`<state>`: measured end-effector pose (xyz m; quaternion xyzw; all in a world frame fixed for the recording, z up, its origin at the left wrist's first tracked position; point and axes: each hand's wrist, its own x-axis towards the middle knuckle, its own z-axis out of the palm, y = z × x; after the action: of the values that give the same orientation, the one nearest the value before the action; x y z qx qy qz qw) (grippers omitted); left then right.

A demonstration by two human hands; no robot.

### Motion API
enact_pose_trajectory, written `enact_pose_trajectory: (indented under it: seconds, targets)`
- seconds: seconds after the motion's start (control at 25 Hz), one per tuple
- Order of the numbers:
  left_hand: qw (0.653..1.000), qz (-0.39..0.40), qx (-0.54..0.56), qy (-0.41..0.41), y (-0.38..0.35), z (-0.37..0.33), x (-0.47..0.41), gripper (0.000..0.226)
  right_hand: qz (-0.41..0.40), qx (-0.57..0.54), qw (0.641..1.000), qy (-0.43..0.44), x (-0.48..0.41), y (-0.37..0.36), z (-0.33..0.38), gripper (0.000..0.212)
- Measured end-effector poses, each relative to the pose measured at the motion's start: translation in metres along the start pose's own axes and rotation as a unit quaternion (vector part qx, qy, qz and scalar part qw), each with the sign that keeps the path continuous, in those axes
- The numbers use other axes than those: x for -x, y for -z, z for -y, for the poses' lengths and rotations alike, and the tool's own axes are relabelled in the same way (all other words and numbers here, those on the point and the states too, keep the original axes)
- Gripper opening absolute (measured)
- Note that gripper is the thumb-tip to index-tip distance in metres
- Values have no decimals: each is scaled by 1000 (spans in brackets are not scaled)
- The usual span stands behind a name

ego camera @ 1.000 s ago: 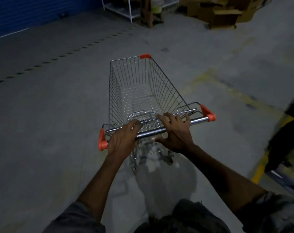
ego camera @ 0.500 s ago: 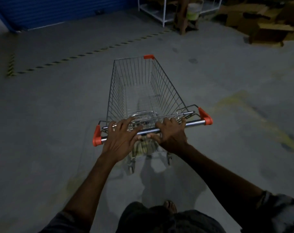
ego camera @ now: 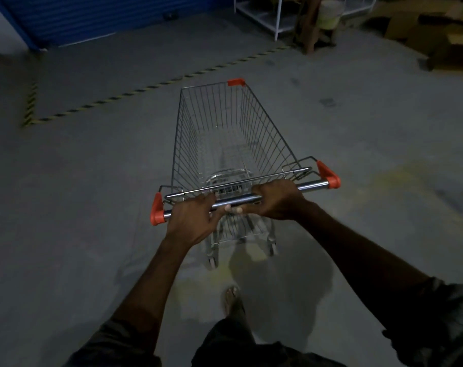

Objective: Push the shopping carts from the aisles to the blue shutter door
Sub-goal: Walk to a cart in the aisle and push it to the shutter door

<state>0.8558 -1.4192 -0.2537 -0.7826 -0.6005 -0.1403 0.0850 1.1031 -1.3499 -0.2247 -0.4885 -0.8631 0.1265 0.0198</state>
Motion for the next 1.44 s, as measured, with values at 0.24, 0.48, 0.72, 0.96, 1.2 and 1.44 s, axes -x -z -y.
enact_pose_trajectory:
  seconds: [0.24,0.48,0.72,0.96,1.2,1.44]
  targets:
    - [985,157,57,32,-22,79,-120,66,-61,119,990,-41,-130,0,-29,57]
    - [999,13,-9,37,-67,125,-187,45,-188,150,969,-57,-219,-7,-42,15]
    - [996,-9,-77,33,-98,176,-268,31,-240,105,964,38,-316,2,-79,9]
    - [992,-1,-83,91,-126,225,-369,38,-253,120,958,59,-432,22,-123,11]
    - [993,8,-41,114,-148,277,-474,61,16,108,994,-20,-549,82,-146,37]
    - [995,35,-1,99,-182,343,-573,36,-46,41,998,24,-653,95,-185,67]
